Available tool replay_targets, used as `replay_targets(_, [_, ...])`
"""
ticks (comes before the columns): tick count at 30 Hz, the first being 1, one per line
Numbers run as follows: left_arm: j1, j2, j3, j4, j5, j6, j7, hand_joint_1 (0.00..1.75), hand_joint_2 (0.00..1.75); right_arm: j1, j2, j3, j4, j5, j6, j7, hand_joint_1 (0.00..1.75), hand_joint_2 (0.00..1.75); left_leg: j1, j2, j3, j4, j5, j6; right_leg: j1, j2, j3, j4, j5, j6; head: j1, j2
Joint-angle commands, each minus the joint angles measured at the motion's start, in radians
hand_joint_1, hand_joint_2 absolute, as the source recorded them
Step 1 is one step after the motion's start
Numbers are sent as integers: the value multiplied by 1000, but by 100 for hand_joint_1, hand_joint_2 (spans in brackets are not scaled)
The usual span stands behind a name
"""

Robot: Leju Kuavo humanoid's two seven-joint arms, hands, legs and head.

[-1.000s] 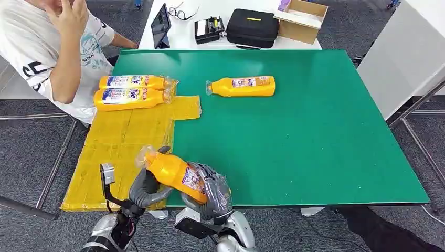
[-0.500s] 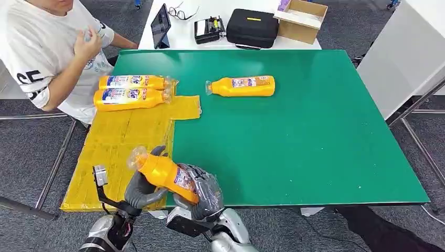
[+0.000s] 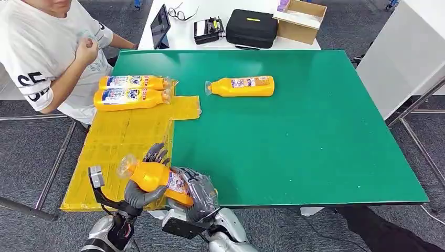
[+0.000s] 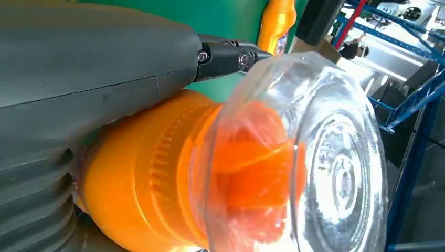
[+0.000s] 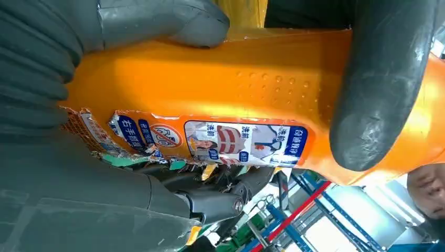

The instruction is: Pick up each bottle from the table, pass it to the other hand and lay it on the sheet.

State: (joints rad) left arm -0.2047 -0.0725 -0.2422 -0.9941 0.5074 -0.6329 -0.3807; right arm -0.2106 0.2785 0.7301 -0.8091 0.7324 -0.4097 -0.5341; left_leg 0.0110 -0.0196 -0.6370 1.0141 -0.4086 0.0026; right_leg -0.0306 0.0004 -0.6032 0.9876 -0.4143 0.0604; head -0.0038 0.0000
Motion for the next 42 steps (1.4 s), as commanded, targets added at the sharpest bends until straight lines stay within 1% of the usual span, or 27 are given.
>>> replay_targets(1, [-38, -5, -11, 5, 0, -1, 4, 0, 175, 13, 4, 46, 84, 1, 24, 4, 175, 175, 1, 0, 2, 0, -1, 0, 1, -1, 2, -1, -1, -2, 0, 0])
replay_targets(4, [-38, -5, -11, 5, 0, -1, 4, 0, 175, 13, 4, 46, 84, 1, 24, 4, 175, 175, 2, 0, 6, 0, -2, 0, 3, -2, 7, -2, -2, -4, 0, 0])
replay_targets(6, [-38, -7, -16, 10, 0, -7, 6, 0, 175, 11, 7, 49, 91, 2, 37, 7, 175, 175, 1, 0, 3, 0, -1, 0, 1, -2, 3, -1, -1, -2, 0, 0])
replay_targets(7, [-39, -9, -19, 13, -1, -7, 7, 0, 175, 10, 9, 53, 98, 3, 45, 8, 175, 175, 2, 0, 5, 0, -2, 0, 3, -2, 6, -2, -2, -4, 0, 0])
replay_targets(8, [-40, -12, -21, 15, 1, -10, 7, 0, 175, 8, 11, 57, 104, 7, 47, 10, 175, 175, 1, 0, 2, -1, -1, 0, 1, -2, 3, -1, -1, -2, 0, 0])
replay_targets(9, [-40, -12, -24, 15, 0, -12, 6, 0, 175, 7, 14, 58, 108, 8, 47, 12, 175, 175, 2, 0, 5, 0, -2, 0, 2, -2, 6, -2, -2, -4, 0, 0])
replay_targets(10, [-39, -14, -26, 16, -1, -11, 6, 0, 175, 7, 16, 59, 109, 8, 49, 13, 175, 175, 1, -1, 3, 0, -1, 0, 1, -2, 4, -1, -1, -2, 0, 0])
replay_targets(12, [-39, -14, -28, 16, -2, -12, 6, 0, 175, 4, 16, 60, 111, 8, 52, 14, 175, 175, 2, 0, 5, 0, -2, 0, 2, -2, 6, -2, -2, -4, 0, 0])
replay_targets(14, [-38, -13, -37, 18, -16, 0, 4, 0, 175, -7, 28, 68, 125, 11, 59, 23, 175, 175, 1, 0, 3, 0, -1, 0, 1, -2, 3, -1, -1, -2, 0, 0])
replay_targets(15, [-37, -10, -45, 18, -24, 0, 5, 0, 175, -8, 30, 69, 127, 10, 59, 22, 175, 175, 2, 0, 5, 0, -2, 0, 2, -2, 6, -1, -2, -4, 0, 0])
replay_targets(16, [-36, -12, -41, 20, -27, 12, 2, 98, 175, -9, 32, 68, 126, 6, 57, 21, 175, 175, 1, 0, 3, 0, -1, 0, 1, -2, 3, -1, -1, -3, 0, 0])
replay_targets(17, [-34, -13, -42, 17, -27, 9, -1, 175, 175, -8, 33, 70, 126, 6, 58, 21, 175, 175, 1, 1, 3, 0, -1, 0, 1, -1, 3, -1, -1, -2, 0, 0])
replay_targets(18, [-31, -24, -36, -7, -40, 36, -6, 175, 175, -16, 33, 58, 113, 10, 6, 34, 175, 175, 2, 1, 5, 0, -2, 0, 2, -2, 6, -1, -2, -4, 0, 0])
replay_targets(22, [-36, -30, -46, -102, -59, 68, 6, 175, 175, -60, 18, 52, 55, 46, -44, 71, 175, 175, 1, 1, 1, 1, -1, 0, 1, -2, 1, 0, -1, -2, 0, 0])
replay_targets(25, [-69, -31, -40, -146, -68, 97, 17, 175, 175, -96, 14, 47, 25, 95, -89, 112, 175, 175, 2, 0, 1, 3, -1, 1, 3, -3, 3, 1, -2, -4, 0, 0])
replay_targets(28, [-84, -33, -33, -159, -59, 119, 40, 175, 175, -108, 14, 37, 16, 119, -99, 136, 175, 175, 1, 1, 0, 2, 0, 0, 2, -2, 0, 1, 0, -3, 0, 0])
replay_targets(33, [-80, -32, -33, -155, -57, 122, 40, 175, 175, -103, 14, 36, 20, 123, -105, 136, 175, 175, 2, 2, 5, 1, -2, 1, 2, -2, 5, -1, -1, -4, 0, 0])
replay_targets(35, [-80, -32, -32, -149, -54, 130, 41, 175, 175, -109, 16, 29, 35, 142, -136, 148, 175, 175, 2, 1, 5, 1, -2, 1, 3, -2, 6, -1, -2, -4, 0, 0])
replay_targets(37, [-85, -33, -29, -143, -59, 143, 43, 175, 175, -119, 15, 25, 53, 190, -189, 175, 175, 175, 1, 1, 3, 1, -1, 1, 2, -2, 3, 0, -1, -2, 0, 0])
replay_targets(40, [-98, -44, -26, -129, -73, 161, 47, 175, 175, -145, 14, 15, 68, 264, -260, 224, 175, 175, 1, 1, 3, 1, -1, 1, 2, -2, 4, -1, -1, -3, 0, 0])
replay_targets(41, [-100, -47, -24, -127, -73, 166, 47, 175, 175, -148, 15, 8, 64, 272, -278, 232, 159, 175, 1, 1, 1, 1, 0, 1, 1, -2, 2, 0, 0, -3, 0, 0])
replay_targets(42, [-104, -51, -22, -122, -76, 176, 48, 175, 175, -144, 15, -19, 28, 305, -288, 251, 23, 175, 2, 1, 3, 1, -1, 1, 2, -3, 4, 0, -1, -4, 0, 0])
